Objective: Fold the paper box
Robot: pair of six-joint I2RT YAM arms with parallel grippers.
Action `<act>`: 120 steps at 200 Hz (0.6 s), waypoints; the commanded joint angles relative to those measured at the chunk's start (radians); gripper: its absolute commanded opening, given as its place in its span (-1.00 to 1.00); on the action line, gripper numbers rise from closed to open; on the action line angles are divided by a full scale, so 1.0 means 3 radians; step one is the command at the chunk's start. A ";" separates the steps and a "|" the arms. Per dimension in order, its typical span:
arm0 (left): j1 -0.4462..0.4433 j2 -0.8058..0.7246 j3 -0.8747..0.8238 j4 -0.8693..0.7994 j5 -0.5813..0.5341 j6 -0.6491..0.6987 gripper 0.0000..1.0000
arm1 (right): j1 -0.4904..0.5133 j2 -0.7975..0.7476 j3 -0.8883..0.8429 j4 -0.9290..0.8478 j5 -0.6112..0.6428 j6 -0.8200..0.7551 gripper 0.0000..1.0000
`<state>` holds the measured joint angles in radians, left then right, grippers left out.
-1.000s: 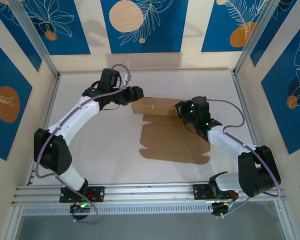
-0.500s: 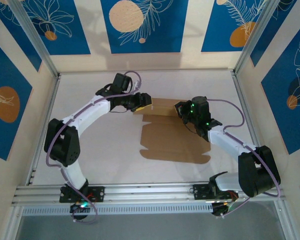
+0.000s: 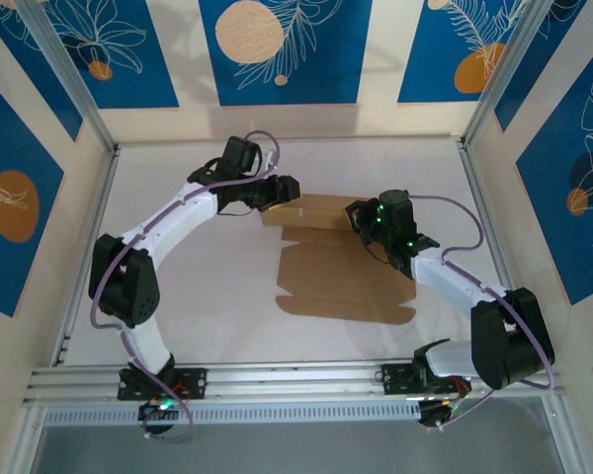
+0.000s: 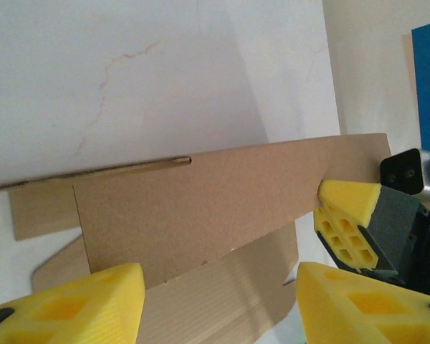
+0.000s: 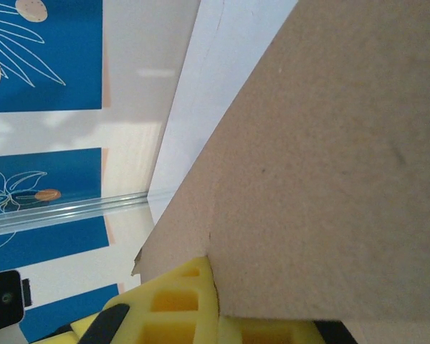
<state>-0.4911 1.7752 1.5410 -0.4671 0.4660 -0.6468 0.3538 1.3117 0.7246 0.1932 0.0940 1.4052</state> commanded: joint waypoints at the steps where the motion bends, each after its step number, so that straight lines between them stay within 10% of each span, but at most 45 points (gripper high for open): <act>1: 0.0080 -0.0101 0.0135 -0.0147 -0.0100 0.0162 0.15 | 0.0027 0.0021 0.0040 -0.0220 -0.0058 -0.0096 -0.91; 120: -0.0037 0.0315 0.0054 0.0247 0.0022 -0.0065 0.14 | 0.0053 0.0066 0.0054 -0.0207 -0.0097 -0.0048 -0.91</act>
<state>-0.4843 1.8545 1.5757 -0.4404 0.4599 -0.6487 0.3584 1.3128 0.7273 0.1894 0.0921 1.4033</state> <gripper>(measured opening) 0.572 0.066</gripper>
